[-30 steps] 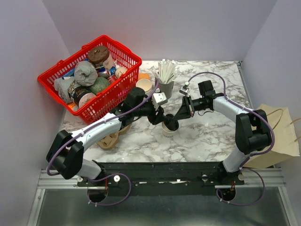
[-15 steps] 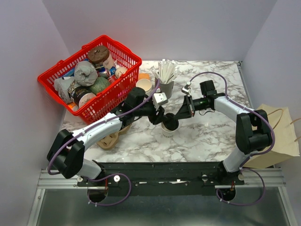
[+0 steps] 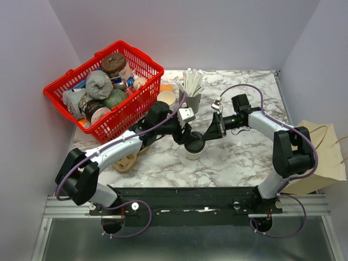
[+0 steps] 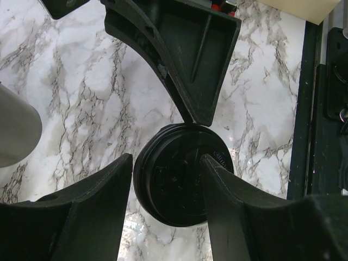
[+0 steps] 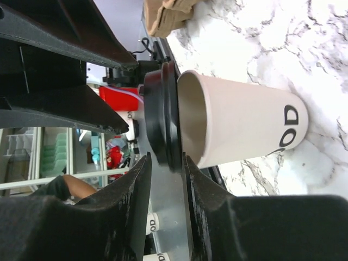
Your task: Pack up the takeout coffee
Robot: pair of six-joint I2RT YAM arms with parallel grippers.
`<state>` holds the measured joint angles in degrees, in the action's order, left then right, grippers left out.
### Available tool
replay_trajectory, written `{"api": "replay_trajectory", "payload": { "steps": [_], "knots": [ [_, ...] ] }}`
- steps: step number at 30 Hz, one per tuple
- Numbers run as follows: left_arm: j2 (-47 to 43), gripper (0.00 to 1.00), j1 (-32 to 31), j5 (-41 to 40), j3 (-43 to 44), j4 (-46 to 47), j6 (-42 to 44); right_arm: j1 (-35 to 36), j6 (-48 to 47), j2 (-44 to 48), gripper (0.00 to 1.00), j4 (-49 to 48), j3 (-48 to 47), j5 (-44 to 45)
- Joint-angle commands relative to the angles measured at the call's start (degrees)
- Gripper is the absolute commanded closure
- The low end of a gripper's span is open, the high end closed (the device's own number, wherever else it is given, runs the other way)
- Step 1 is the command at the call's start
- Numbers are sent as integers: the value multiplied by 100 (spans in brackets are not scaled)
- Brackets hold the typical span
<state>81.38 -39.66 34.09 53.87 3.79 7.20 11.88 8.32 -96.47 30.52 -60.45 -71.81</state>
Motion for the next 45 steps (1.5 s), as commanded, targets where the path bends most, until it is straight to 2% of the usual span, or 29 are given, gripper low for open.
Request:
{"api": "replay_trajectory", "payload": {
  "steps": [1,14,34,45],
  "knots": [
    [132,39,-42,195,-96,280,36,-45,-243,66,62,279,-81,247],
    [290,39,-51,221,-139,245,36,-45,-559,40,60,542,-143,738],
    [290,40,-51,248,-219,236,-8,-28,-638,128,49,639,-283,976],
    [229,41,-42,213,-271,218,0,359,-770,339,43,859,-538,1582]
  ]
}}
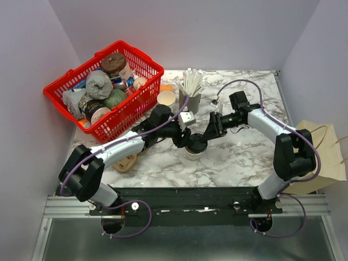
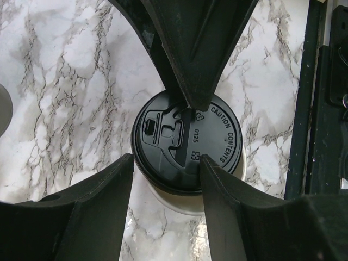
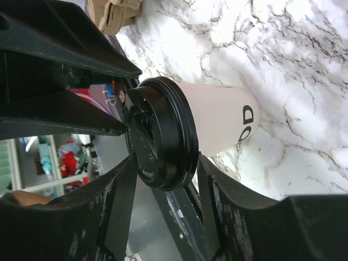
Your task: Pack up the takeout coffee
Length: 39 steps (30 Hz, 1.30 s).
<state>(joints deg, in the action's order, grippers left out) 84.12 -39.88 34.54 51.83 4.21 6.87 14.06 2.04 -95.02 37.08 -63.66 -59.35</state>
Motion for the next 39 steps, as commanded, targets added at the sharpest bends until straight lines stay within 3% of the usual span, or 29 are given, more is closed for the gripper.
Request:
{"api": "replay_trajectory", "payload": {
  "steps": [1,39],
  "knots": [
    [-53,41,-29,158,-94,177,33,158,-143,212,43,203,-226,398],
    [-150,41,-20,263,-296,-17,25,571,-775,107,39,423,-226,820]
  ]
}}
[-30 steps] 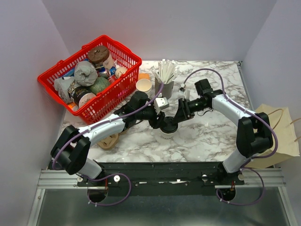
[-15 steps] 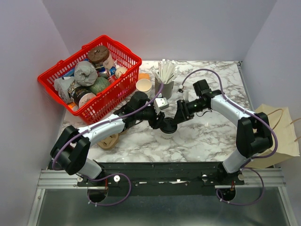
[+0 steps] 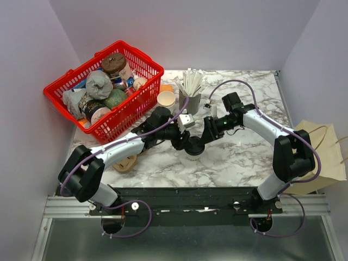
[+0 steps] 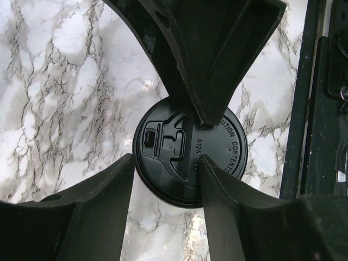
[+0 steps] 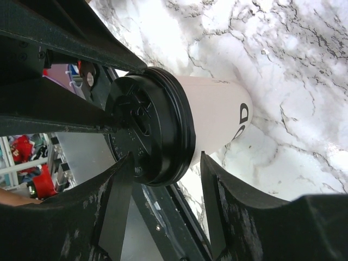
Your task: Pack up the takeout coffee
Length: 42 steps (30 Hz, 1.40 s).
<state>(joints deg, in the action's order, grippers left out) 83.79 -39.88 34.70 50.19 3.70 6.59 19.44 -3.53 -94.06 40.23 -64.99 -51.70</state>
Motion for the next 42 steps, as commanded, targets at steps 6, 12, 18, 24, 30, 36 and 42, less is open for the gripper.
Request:
{"api": "replay_trajectory", "payload": {
  "steps": [6,12,18,24,30,36,42],
  "knots": [
    [-56,42,-20,318,-203,174,27,33,-508,-104,40,55,-5,-296],
    [32,42,-20,459,-115,306,-105,33,-675,-262,40,55,48,-762],
    [102,42,-29,547,-89,368,-228,16,-702,-341,40,20,92,-806],
    [278,42,15,661,-106,464,-456,-54,-658,-560,43,20,241,-991],
    [428,42,173,881,-212,763,-817,-107,-517,-561,43,-270,505,-1342],
    [375,42,200,889,-405,869,-817,-142,-526,-657,44,-401,663,-1580],
    [279,42,200,907,-712,1167,-844,-142,-464,-552,44,-858,786,-1562]
  ]
}}
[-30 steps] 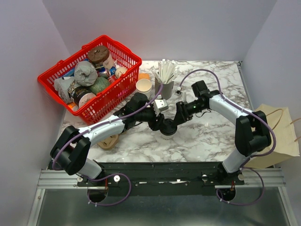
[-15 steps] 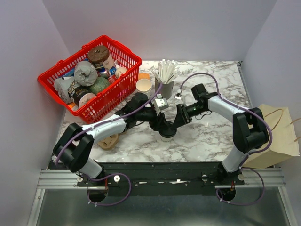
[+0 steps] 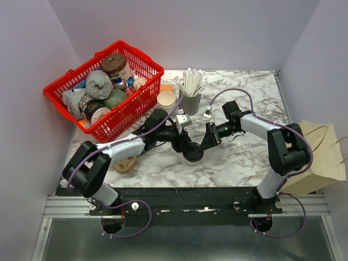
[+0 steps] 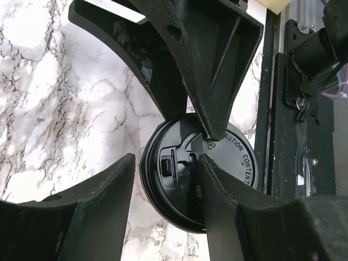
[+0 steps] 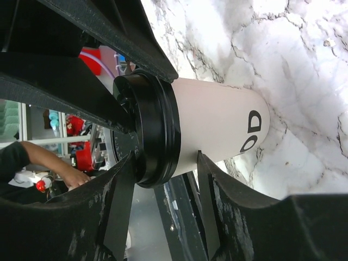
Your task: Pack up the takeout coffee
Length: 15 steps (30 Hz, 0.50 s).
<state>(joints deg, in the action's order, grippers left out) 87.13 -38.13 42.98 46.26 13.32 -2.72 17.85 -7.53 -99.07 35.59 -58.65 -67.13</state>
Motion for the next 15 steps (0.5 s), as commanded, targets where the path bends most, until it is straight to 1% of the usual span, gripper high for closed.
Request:
{"api": "replay_trajectory", "payload": {
  "steps": [1,4,7,10,14,15],
  "knots": [
    [-73,42,16,70,-363,328,79,17,-73,10,45,-439,170,-19],
    [-82,42,25,114,-469,495,79,17,-21,133,45,-790,319,25],
    [-135,42,34,184,-434,505,88,17,6,125,44,-879,293,-45],
    [-284,40,95,245,-171,452,-184,26,24,133,43,-791,144,-256],
    [-469,38,148,281,303,303,-466,17,-29,142,41,-589,-14,-309],
    [-513,24,148,272,331,259,-475,17,-21,90,41,-563,-41,-318]
  ]
}}
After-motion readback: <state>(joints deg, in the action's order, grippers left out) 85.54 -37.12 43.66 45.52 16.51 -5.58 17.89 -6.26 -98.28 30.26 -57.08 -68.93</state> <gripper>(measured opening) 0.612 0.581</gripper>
